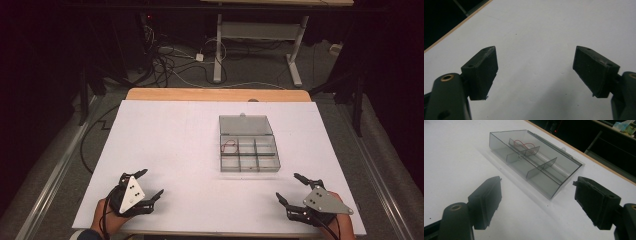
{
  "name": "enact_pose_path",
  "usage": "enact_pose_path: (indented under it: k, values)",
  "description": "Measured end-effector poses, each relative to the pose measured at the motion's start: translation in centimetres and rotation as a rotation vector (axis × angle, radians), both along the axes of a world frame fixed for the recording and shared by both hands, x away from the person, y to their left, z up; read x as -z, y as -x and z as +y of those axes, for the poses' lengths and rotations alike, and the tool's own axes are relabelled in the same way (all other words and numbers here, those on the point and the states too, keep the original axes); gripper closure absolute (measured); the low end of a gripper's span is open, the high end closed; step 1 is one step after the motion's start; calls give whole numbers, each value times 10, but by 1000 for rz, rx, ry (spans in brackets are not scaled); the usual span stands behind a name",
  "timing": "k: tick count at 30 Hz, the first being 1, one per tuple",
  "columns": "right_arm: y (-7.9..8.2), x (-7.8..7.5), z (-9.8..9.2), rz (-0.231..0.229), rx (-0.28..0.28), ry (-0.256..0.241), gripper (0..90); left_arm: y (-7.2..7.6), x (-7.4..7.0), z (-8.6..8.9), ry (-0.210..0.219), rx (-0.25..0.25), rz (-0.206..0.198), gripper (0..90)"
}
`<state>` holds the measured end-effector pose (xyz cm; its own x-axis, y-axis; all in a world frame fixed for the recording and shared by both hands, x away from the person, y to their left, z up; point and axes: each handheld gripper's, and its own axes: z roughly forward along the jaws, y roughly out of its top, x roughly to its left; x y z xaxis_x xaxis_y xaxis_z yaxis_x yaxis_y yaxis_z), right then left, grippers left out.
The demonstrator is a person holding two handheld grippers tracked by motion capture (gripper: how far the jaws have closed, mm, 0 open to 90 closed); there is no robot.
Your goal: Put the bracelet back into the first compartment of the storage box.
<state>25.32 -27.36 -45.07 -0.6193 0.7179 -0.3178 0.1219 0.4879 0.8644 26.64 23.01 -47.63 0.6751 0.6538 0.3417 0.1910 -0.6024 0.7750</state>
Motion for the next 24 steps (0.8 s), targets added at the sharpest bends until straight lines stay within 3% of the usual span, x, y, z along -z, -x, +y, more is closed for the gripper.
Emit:
enact_pose_path:
  k: [24]
  values:
    - [1,2,-4,19,12,-19,217,-7,0,0,-10,-3,12,193]
